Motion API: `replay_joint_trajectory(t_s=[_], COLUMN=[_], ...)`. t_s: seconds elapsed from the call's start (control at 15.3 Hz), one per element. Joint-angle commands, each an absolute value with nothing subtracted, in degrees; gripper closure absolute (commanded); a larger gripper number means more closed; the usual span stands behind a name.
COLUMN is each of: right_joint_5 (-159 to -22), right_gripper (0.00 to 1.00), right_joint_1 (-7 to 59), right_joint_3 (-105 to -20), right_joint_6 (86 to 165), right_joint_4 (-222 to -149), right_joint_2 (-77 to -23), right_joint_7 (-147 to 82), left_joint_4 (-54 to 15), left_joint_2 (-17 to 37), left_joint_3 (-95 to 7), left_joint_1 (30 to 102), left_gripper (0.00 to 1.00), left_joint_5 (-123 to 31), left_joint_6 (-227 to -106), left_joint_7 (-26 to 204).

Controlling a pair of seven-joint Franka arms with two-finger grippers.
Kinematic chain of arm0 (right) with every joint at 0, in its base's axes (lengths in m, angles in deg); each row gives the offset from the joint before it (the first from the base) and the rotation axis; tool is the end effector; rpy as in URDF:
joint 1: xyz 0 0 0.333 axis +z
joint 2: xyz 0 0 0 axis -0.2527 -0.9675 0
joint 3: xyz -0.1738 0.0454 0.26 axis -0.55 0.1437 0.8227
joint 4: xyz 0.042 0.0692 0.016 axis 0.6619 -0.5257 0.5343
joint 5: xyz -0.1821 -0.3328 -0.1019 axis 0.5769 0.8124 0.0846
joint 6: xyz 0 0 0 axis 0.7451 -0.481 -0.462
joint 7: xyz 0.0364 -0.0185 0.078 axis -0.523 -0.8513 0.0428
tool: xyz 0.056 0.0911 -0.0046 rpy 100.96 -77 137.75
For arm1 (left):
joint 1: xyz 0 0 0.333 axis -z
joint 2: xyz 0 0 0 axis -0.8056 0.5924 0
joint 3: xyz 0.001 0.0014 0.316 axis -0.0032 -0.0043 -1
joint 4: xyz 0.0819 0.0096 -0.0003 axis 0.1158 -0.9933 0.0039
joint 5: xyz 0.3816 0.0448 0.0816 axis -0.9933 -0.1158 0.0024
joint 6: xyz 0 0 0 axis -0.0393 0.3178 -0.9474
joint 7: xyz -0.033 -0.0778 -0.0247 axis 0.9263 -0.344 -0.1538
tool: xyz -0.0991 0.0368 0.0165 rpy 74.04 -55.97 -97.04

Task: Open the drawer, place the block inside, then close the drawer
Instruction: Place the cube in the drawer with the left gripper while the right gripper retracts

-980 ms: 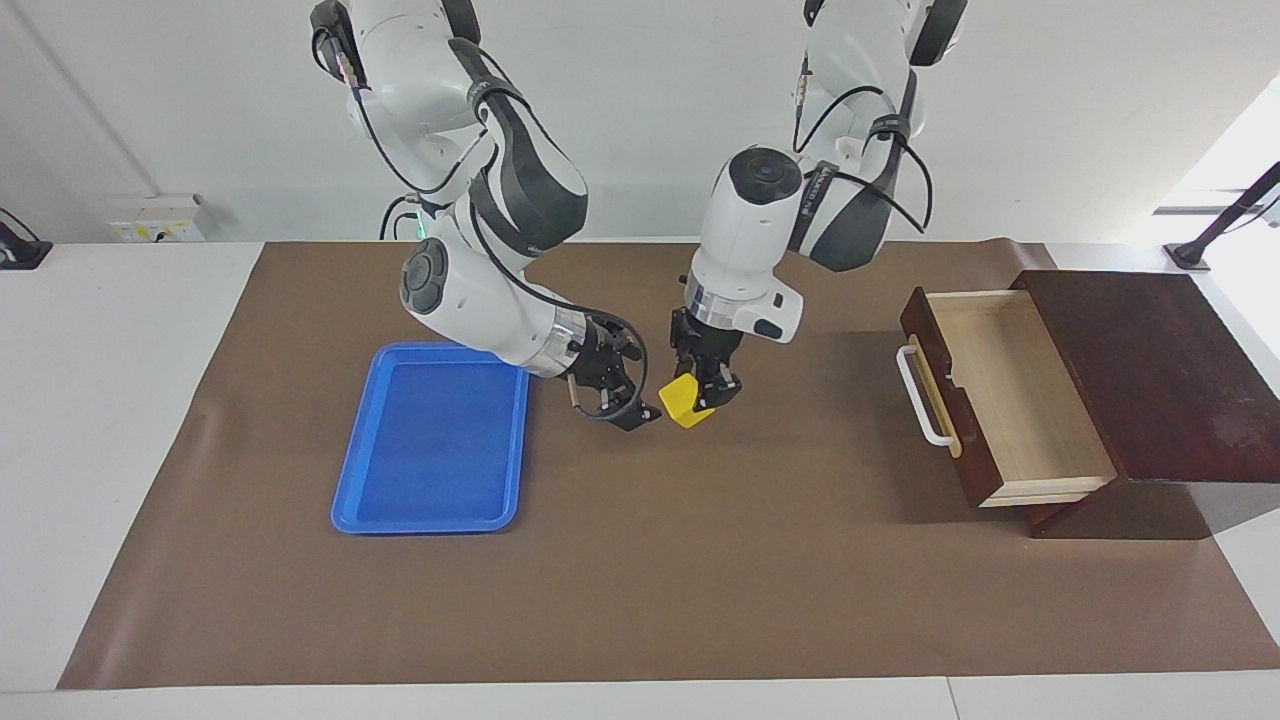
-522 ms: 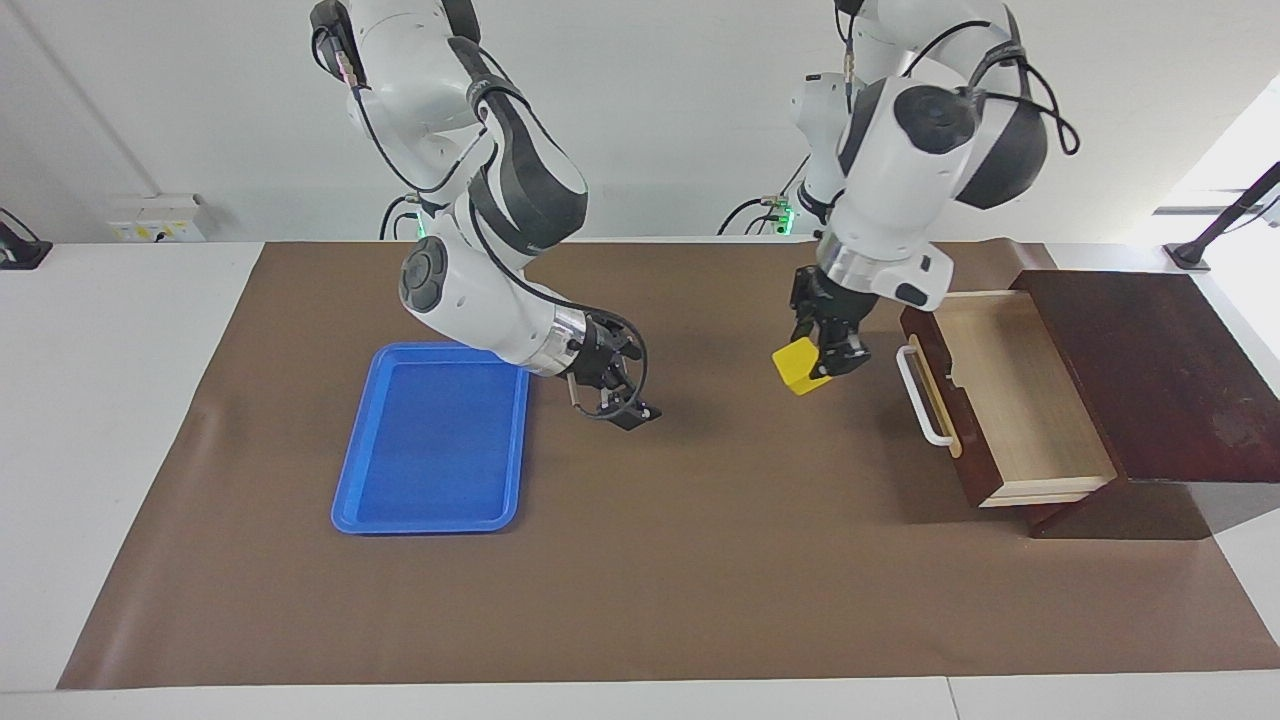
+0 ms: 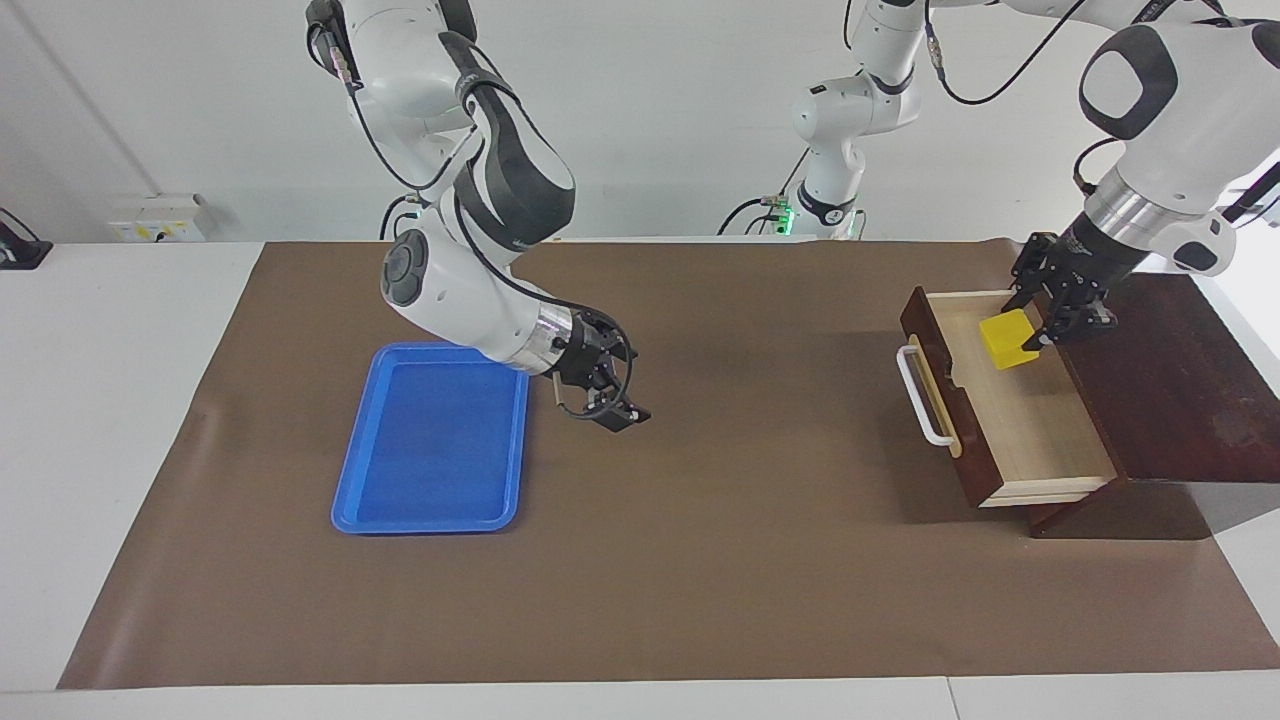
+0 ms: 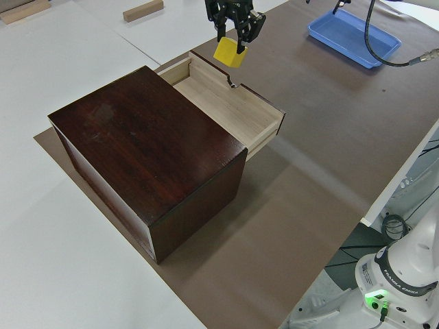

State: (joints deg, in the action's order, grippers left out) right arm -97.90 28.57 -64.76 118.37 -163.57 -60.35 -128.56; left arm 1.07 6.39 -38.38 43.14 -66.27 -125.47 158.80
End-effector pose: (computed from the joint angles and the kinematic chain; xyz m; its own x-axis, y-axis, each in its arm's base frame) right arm 0.6520 0.2606 0.4652 0.1086 -0.7779 -0.6189 -0.9905 -0.1376 -0.0009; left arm 0.5995 0.0168 0.5790 0.0405 0.9943 -0.0984 0.9986 -0.0370 0.0374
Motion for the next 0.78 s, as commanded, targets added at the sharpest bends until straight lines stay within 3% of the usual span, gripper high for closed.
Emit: replay_joint_trajectory(t_s=[0.0, 0.26, 0.33, 0.39, 0.46, 0.72], right_joint_5=[-93.99, -89.07, -87.40, -85.39, -83.19, -75.54], right_gripper=[0.00, 0.00, 0.00, 0.00, 0.00, 0.00], right_joint_1=[25.28, 20.72, 19.57, 18.43, 17.55, 13.95], right_joint_3=[-64.41, -64.41, -64.41, -64.41, -64.41, -64.41], right_joint_6=[115.39, 108.11, 105.65, 103.54, 101.43, 95.35], right_joint_4=[-164.83, -164.57, -164.30, -164.21, -164.21, -164.30], right_joint_2=[-57.41, -54.86, -54.25, -53.54, -52.75, -49.85], right_joint_7=[-123.75, -109.53, -104.36, -98.74, -92.59, -72.01], left_joint_4=[-9.11, -15.01, -14.93, -14.32, -13.36, -7.02], left_joint_2=[2.42, 1.71, 1.71, 1.97, 2.15, 3.99], left_joint_3=[-37.97, -37.97, -37.97, -37.97, -37.62, -37.53], left_joint_1=[42.34, 38.91, 38.90, 39.60, 40.48, 50.04], left_gripper=[1.00, 1.00, 0.89, 0.22, 0.00, 0.00], left_joint_5=[-65.30, -65.39, -65.39, -65.39, -65.65, -69.23], left_joint_6=[-133.56, -138.41, -138.33, -137.72, -137.19, -133.23], left_joint_7=[155.09, 145.96, 145.16, 145.50, 146.03, 159.44])
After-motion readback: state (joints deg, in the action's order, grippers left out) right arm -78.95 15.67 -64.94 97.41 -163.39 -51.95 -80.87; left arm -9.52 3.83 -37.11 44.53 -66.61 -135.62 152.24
